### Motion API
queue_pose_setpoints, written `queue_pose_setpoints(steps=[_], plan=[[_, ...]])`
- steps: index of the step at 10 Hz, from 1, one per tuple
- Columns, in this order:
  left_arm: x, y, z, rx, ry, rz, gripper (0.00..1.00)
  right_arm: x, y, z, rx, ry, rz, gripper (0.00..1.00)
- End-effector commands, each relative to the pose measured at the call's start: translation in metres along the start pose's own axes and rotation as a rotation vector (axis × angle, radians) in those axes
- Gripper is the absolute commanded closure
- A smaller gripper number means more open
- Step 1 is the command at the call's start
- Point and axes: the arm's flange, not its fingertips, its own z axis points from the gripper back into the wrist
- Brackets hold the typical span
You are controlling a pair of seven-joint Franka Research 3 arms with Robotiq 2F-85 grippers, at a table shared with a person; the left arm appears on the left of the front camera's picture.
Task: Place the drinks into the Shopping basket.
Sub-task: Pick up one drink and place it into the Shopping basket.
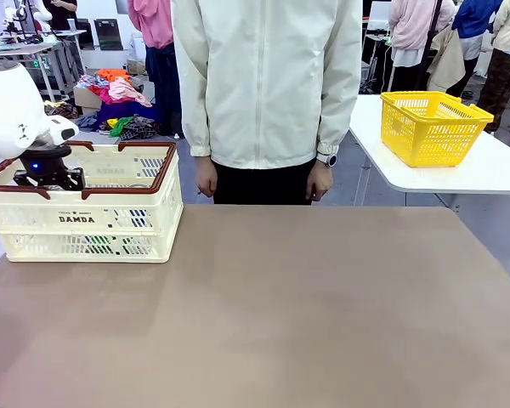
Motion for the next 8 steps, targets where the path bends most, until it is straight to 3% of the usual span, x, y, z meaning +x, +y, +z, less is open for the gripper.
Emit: queue_pose_setpoints(steps=[1, 3, 5, 6, 8], plan=[[0.002, -0.001, 0.009, -0.001, -0.021, 0.011, 0.00, -0.001, 0.005, 0.000, 0.008, 0.000, -0.014, 0.00], [0.007, 0.006, 0.046, -0.045, -0.095, 0.008, 0.00, -0.001, 0.005, 0.000, 0.008, 0.000, -0.014, 0.00], [0.006, 0.017, 0.123, -0.187, -0.214, -0.001, 0.00, -0.001, 0.005, 0.000, 0.008, 0.000, -0.014, 0.00], [-0.006, 0.027, 0.167, -0.338, -0.226, 0.027, 0.00, -0.001, 0.005, 0.000, 0.008, 0.000, -0.014, 0.00], [-0.053, 0.061, 0.222, -0.684, -0.217, -0.031, 0.00, -0.001, 0.005, 0.000, 0.008, 0.000, -0.014, 0.00]])
